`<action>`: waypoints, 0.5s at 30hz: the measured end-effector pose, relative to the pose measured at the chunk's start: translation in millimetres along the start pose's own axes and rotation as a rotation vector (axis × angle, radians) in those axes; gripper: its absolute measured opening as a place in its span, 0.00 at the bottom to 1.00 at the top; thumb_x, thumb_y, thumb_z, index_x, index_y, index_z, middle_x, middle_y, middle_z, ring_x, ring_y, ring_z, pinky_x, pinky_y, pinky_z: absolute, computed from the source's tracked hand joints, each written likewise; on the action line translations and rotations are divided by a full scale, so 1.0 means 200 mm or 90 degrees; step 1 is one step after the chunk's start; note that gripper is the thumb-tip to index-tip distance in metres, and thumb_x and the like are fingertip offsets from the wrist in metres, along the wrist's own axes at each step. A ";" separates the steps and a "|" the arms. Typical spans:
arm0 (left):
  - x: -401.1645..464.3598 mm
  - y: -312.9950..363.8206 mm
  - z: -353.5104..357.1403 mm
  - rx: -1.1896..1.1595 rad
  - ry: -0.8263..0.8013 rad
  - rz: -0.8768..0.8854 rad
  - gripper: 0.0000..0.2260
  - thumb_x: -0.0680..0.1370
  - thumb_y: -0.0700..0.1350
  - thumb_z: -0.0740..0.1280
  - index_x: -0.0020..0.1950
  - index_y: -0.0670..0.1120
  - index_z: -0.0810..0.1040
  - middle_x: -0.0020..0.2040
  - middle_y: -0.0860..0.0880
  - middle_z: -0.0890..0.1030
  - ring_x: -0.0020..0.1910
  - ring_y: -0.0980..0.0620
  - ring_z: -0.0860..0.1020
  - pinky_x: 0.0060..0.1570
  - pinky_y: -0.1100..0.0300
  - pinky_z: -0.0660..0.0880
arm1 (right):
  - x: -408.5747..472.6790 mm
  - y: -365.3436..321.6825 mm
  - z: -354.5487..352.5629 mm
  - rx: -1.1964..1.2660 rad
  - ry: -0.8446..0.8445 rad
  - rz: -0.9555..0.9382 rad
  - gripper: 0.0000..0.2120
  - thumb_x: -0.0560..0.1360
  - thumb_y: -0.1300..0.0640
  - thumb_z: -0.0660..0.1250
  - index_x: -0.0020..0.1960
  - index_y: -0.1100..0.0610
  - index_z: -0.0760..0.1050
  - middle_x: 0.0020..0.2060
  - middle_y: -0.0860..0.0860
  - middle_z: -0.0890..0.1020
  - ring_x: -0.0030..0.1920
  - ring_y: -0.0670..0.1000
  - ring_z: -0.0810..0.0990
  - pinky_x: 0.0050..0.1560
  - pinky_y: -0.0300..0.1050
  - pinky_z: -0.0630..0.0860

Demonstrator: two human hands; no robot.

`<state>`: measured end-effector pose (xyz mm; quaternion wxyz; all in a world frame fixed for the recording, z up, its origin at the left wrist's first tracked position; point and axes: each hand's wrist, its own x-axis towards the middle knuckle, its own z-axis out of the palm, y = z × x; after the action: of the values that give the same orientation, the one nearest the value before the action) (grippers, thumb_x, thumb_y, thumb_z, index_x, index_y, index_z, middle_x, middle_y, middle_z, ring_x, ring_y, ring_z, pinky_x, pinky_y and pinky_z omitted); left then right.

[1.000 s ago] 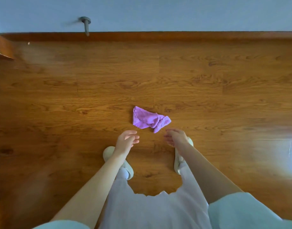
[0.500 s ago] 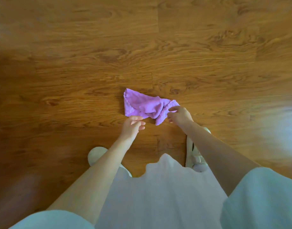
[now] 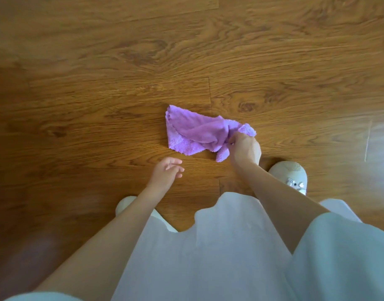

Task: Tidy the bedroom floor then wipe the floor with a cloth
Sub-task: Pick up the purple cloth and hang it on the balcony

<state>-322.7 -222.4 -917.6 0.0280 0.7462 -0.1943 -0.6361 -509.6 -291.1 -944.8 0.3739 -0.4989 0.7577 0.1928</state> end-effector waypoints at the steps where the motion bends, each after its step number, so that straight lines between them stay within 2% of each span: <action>1: -0.04 0.00 -0.01 0.002 0.003 -0.005 0.10 0.78 0.36 0.56 0.54 0.44 0.75 0.45 0.49 0.80 0.42 0.55 0.77 0.40 0.64 0.69 | -0.04 0.01 -0.03 0.031 0.000 0.005 0.08 0.76 0.59 0.62 0.52 0.56 0.78 0.46 0.56 0.81 0.48 0.58 0.78 0.41 0.43 0.66; 4: -0.17 0.05 -0.04 -0.005 0.008 -0.001 0.10 0.78 0.34 0.57 0.54 0.42 0.75 0.43 0.48 0.79 0.39 0.53 0.77 0.35 0.70 0.70 | -0.18 0.02 -0.14 0.137 0.030 -0.019 0.06 0.74 0.59 0.64 0.47 0.55 0.79 0.45 0.54 0.81 0.45 0.55 0.78 0.39 0.41 0.64; 8: -0.39 0.20 -0.06 0.006 0.002 0.019 0.11 0.77 0.34 0.56 0.53 0.43 0.76 0.42 0.49 0.80 0.39 0.52 0.77 0.33 0.71 0.69 | -0.43 -0.04 -0.36 0.232 0.108 -0.131 0.02 0.71 0.59 0.70 0.42 0.55 0.82 0.44 0.50 0.74 0.48 0.51 0.73 0.44 0.39 0.61; 10: -0.50 0.30 -0.07 0.020 -0.005 0.039 0.11 0.77 0.35 0.56 0.54 0.41 0.76 0.42 0.49 0.79 0.37 0.54 0.77 0.36 0.70 0.70 | -0.55 -0.08 -0.49 0.233 0.173 -0.219 0.01 0.69 0.60 0.72 0.40 0.56 0.82 0.44 0.51 0.76 0.48 0.53 0.74 0.48 0.42 0.63; 15: -0.87 0.55 -0.13 0.034 0.001 0.092 0.10 0.78 0.37 0.56 0.53 0.44 0.75 0.41 0.51 0.79 0.39 0.54 0.77 0.41 0.66 0.71 | -0.88 -0.22 -0.89 0.294 0.239 -0.381 0.01 0.68 0.59 0.70 0.39 0.56 0.79 0.42 0.48 0.82 0.50 0.52 0.79 0.49 0.48 0.69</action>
<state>-346.5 -271.4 -717.2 0.0543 0.7311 -0.2648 -0.6265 -497.9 -320.5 -692.2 0.3712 -0.6263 0.6577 -0.1934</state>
